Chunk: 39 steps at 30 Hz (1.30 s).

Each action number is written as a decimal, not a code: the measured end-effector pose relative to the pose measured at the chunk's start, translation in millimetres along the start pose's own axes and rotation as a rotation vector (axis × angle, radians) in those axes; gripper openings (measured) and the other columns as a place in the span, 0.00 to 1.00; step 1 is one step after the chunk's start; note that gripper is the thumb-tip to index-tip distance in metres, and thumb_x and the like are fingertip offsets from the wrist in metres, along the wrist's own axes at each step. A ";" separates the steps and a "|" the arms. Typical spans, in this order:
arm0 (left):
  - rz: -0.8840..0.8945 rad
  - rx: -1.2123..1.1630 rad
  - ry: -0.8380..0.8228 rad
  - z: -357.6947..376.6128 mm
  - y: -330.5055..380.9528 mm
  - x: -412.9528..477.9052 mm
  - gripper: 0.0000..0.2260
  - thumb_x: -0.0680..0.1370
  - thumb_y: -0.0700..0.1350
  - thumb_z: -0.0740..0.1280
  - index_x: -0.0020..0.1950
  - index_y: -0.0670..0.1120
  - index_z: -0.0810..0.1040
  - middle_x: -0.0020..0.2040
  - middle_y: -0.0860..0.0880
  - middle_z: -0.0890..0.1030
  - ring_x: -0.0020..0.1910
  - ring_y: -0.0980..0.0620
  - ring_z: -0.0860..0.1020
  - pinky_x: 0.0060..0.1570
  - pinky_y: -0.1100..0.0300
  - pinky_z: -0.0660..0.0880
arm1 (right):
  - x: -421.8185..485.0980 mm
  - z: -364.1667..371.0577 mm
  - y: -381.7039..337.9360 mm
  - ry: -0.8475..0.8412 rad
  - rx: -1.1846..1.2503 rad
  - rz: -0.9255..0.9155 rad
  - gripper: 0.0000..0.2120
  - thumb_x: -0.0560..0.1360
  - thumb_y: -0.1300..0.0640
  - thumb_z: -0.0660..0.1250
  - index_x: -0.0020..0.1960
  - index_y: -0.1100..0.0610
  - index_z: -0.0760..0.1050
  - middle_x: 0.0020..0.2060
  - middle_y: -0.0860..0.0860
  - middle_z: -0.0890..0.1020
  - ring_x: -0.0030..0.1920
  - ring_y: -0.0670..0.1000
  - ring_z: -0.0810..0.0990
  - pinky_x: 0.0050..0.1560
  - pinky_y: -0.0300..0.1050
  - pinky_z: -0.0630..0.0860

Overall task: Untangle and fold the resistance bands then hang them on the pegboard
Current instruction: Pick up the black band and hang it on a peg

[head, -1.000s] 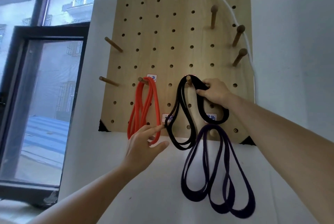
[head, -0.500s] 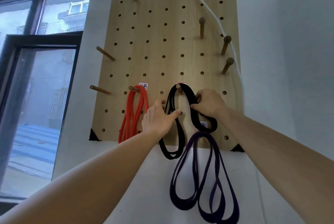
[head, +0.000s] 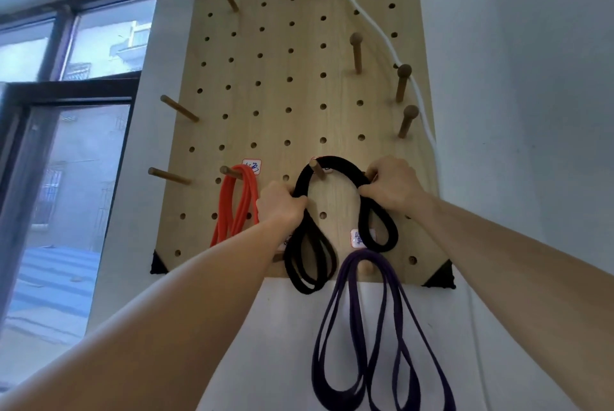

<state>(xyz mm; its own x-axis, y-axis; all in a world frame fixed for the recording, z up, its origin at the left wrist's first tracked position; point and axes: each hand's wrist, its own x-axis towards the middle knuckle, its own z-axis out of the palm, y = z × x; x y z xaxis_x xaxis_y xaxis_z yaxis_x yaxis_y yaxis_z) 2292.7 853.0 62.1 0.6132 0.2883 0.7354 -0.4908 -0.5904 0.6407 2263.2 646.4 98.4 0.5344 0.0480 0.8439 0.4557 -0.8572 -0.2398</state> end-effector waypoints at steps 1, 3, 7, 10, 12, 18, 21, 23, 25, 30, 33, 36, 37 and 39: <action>0.005 -0.005 0.013 -2.6 4.3 4.1 0.05 0.78 0.46 0.71 0.49 0.46 0.84 0.42 0.48 0.84 0.44 0.47 0.84 0.48 0.50 0.83 | -1.2 -2.5 3.2 0.006 -0.025 0.006 0.04 0.72 0.59 0.74 0.43 0.59 0.81 0.36 0.52 0.81 0.36 0.49 0.79 0.31 0.40 0.69; 0.010 0.000 -0.006 -6.0 11.8 11.5 0.05 0.79 0.48 0.70 0.49 0.48 0.82 0.43 0.48 0.83 0.45 0.47 0.83 0.50 0.50 0.83 | -3.2 -6.9 9.8 0.007 -0.066 0.019 0.05 0.71 0.58 0.75 0.42 0.58 0.80 0.35 0.53 0.81 0.35 0.49 0.79 0.31 0.41 0.71; 0.022 -0.118 -0.219 -7.8 9.8 10.7 0.09 0.79 0.52 0.71 0.53 0.48 0.82 0.45 0.47 0.84 0.44 0.50 0.84 0.50 0.54 0.83 | -6.7 -11.8 9.3 -0.074 -0.146 0.028 0.06 0.71 0.57 0.76 0.42 0.59 0.82 0.36 0.54 0.82 0.35 0.50 0.80 0.32 0.42 0.74; 0.100 -0.093 -0.349 -7.3 -3.0 -1.5 0.14 0.76 0.57 0.73 0.55 0.50 0.81 0.47 0.49 0.85 0.47 0.51 0.85 0.54 0.51 0.82 | -4.0 -16.2 1.8 -0.044 -0.032 0.046 0.06 0.72 0.58 0.76 0.42 0.60 0.82 0.38 0.55 0.84 0.38 0.52 0.83 0.38 0.46 0.80; 0.138 -0.060 -0.367 -10.8 -9.8 -10.3 0.19 0.75 0.58 0.74 0.61 0.51 0.79 0.52 0.51 0.84 0.52 0.51 0.83 0.55 0.48 0.81 | -1.3 -20.0 -5.8 -0.040 0.109 0.095 0.06 0.71 0.58 0.76 0.43 0.61 0.83 0.39 0.56 0.84 0.41 0.54 0.85 0.45 0.51 0.85; 0.218 0.080 -0.456 -15.3 -23.5 -36.3 0.13 0.79 0.52 0.71 0.62 0.50 0.77 0.54 0.51 0.80 0.54 0.51 0.79 0.56 0.52 0.80 | -2.4 -7.4 -36.3 -0.080 0.281 0.180 0.06 0.72 0.63 0.76 0.46 0.66 0.83 0.37 0.59 0.86 0.36 0.54 0.88 0.44 0.54 0.86; 0.221 0.100 -0.448 -20.5 -28.2 -38.1 0.10 0.80 0.52 0.69 0.58 0.50 0.79 0.50 0.51 0.83 0.49 0.51 0.82 0.53 0.50 0.82 | -14.2 10.3 -42.4 -0.143 0.357 0.236 0.04 0.73 0.65 0.74 0.46 0.66 0.81 0.34 0.59 0.85 0.31 0.53 0.87 0.33 0.45 0.84; 0.193 0.106 -0.468 -27.4 -29.9 -36.6 0.10 0.82 0.52 0.67 0.57 0.47 0.80 0.49 0.47 0.85 0.48 0.47 0.84 0.53 0.47 0.82 | -21.9 22.0 -41.3 -0.181 0.419 0.258 0.05 0.75 0.66 0.74 0.48 0.65 0.79 0.37 0.60 0.85 0.32 0.52 0.87 0.31 0.43 0.82; 0.157 0.061 -0.476 -34.9 -31.6 -37.2 0.10 0.84 0.50 0.64 0.57 0.46 0.80 0.51 0.42 0.85 0.51 0.43 0.84 0.55 0.46 0.81 | -26.4 31.6 -37.6 -0.191 0.447 0.270 0.06 0.75 0.66 0.74 0.49 0.63 0.78 0.40 0.60 0.86 0.35 0.54 0.88 0.36 0.48 0.85; 0.155 0.027 -0.458 -46.4 -35.2 -44.7 0.10 0.83 0.50 0.65 0.55 0.45 0.81 0.49 0.41 0.85 0.50 0.44 0.84 0.53 0.48 0.81 | -27.9 42.6 -27.1 -0.144 0.188 0.181 0.10 0.74 0.56 0.76 0.39 0.56 0.77 0.34 0.55 0.84 0.35 0.55 0.85 0.45 0.55 0.85; 0.158 0.042 -0.484 -51.3 -36.7 -47.8 0.13 0.83 0.50 0.66 0.63 0.44 0.79 0.51 0.47 0.84 0.52 0.49 0.83 0.47 0.60 0.81 | -32.7 38.2 -21.2 -0.176 0.145 0.194 0.16 0.73 0.47 0.77 0.39 0.58 0.79 0.33 0.54 0.83 0.35 0.54 0.83 0.44 0.52 0.82; 0.174 0.093 -0.441 -61.4 -35.6 -54.3 0.19 0.82 0.50 0.67 0.72 0.44 0.74 0.58 0.49 0.83 0.55 0.54 0.82 0.46 0.70 0.75 | -39.8 32.0 -16.5 -0.150 0.125 0.176 0.20 0.71 0.42 0.77 0.46 0.59 0.82 0.39 0.52 0.84 0.42 0.52 0.84 0.48 0.51 0.82; 0.202 0.117 -0.405 -65.4 -35.8 -56.6 0.24 0.82 0.50 0.68 0.75 0.44 0.70 0.64 0.48 0.81 0.60 0.52 0.81 0.52 0.65 0.75 | -42.2 29.5 -15.6 -0.134 0.123 0.163 0.21 0.71 0.41 0.77 0.49 0.59 0.82 0.42 0.52 0.84 0.45 0.51 0.83 0.49 0.50 0.82; 0.269 0.121 -0.337 -75.6 -34.6 -66.1 0.28 0.81 0.50 0.69 0.79 0.45 0.66 0.71 0.47 0.76 0.65 0.50 0.78 0.61 0.56 0.75 | -49.1 22.4 -17.0 -0.103 0.088 0.126 0.24 0.71 0.40 0.76 0.55 0.58 0.80 0.48 0.50 0.83 0.49 0.50 0.81 0.49 0.45 0.78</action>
<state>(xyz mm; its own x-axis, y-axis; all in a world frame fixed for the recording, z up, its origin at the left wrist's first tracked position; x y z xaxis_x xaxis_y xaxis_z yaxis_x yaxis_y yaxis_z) 2222.4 911.4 8.0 0.6511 -0.1373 0.7465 -0.5965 -0.7008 0.3914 2245.2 670.1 50.3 0.6593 -0.0006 0.7519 0.4384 -0.8121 -0.3851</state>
